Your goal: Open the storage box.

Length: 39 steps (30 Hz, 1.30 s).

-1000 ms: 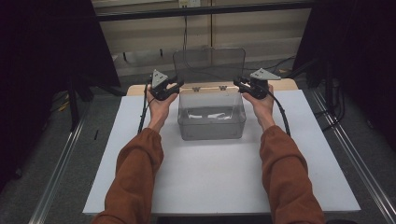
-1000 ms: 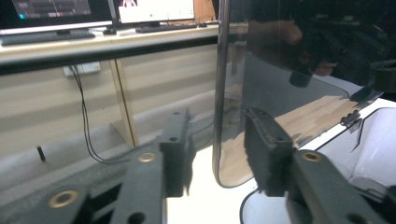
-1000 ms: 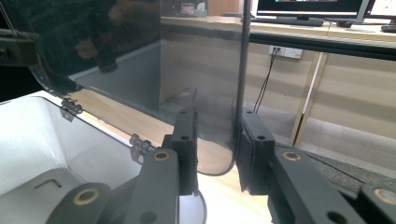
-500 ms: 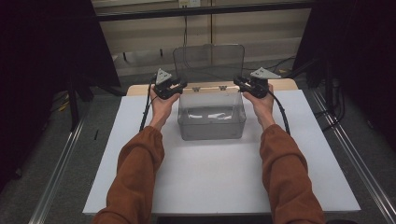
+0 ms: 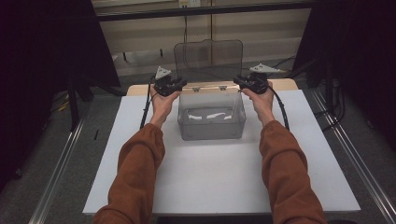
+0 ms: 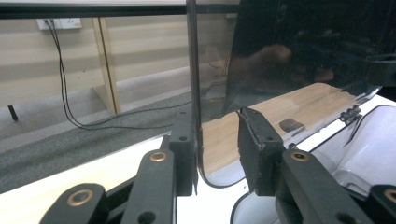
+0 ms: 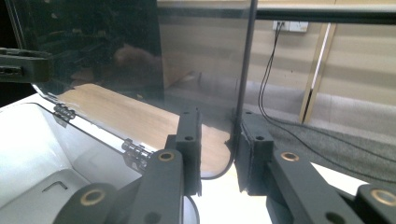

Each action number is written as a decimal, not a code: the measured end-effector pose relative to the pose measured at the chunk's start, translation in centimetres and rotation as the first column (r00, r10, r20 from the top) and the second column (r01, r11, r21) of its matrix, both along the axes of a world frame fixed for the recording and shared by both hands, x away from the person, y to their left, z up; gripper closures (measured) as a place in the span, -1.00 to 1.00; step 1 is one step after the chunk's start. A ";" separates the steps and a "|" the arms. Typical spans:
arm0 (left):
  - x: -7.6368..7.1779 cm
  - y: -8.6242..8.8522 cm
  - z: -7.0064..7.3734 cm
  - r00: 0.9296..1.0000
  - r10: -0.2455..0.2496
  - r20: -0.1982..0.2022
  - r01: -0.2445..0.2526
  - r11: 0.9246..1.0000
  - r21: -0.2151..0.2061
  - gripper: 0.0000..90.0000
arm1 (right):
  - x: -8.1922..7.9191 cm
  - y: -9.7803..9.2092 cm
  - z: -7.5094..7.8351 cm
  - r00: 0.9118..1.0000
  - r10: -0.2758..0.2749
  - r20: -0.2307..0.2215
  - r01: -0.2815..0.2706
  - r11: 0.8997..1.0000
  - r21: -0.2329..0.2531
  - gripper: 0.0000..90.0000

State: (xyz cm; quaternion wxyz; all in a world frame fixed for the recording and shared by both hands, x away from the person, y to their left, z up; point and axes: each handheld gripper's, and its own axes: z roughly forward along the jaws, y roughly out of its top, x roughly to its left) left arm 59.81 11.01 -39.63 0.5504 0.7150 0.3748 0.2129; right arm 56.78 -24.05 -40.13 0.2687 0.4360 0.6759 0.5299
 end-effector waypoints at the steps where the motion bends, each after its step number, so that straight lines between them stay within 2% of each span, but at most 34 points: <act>1: 0.0 0.0 0.0 1.000 -0.002 -0.007 0.002 1.000 0.000 0.52 | 0.0 0.0 0.0 1.000 0.000 0.000 0.000 1.000 0.000 0.61; 5: 0.3 0.0 0.0 1.000 0.004 -0.023 -0.004 1.000 -0.018 0.51 | 0.3 0.1 0.2 0.999 -0.009 -0.034 0.010 1.000 0.016 0.61; 10: 0.5 0.1 -0.1 0.999 0.005 -0.032 -0.006 1.000 -0.023 0.51 | 0.3 0.1 0.3 0.999 -0.016 -0.051 0.016 1.000 0.015 0.61; 13: 0.5 0.0 0.0 0.999 0.005 -0.034 -0.005 1.000 -0.014 0.50 | 0.3 0.2 0.5 0.998 -0.017 -0.054 0.016 1.000 -0.003 0.60; 20: 0.6 -0.1 0.2 0.998 0.005 -0.055 -0.004 1.000 0.014 0.46 | 0.4 0.3 0.4 0.998 -0.023 -0.051 0.024 1.000 0.005 0.58; 30: 0.7 -0.2 0.0 0.996 0.020 -0.087 -0.021 1.000 -0.006 0.42 | 0.7 0.3 0.8 0.994 -0.031 -0.108 0.032 0.999 0.011 0.57; 36: 0.8 -0.2 0.3 0.993 0.014 -0.119 -0.011 1.000 0.026 0.42 | 0.9 0.4 0.8 0.991 -0.039 -0.125 0.042 0.999 0.020 0.55; 39: 0.9 -0.2 0.3 0.991 0.008 -0.130 -0.004 1.000 0.027 0.42 | 1.0 0.5 0.8 0.991 -0.043 -0.125 0.045 0.999 0.012 0.53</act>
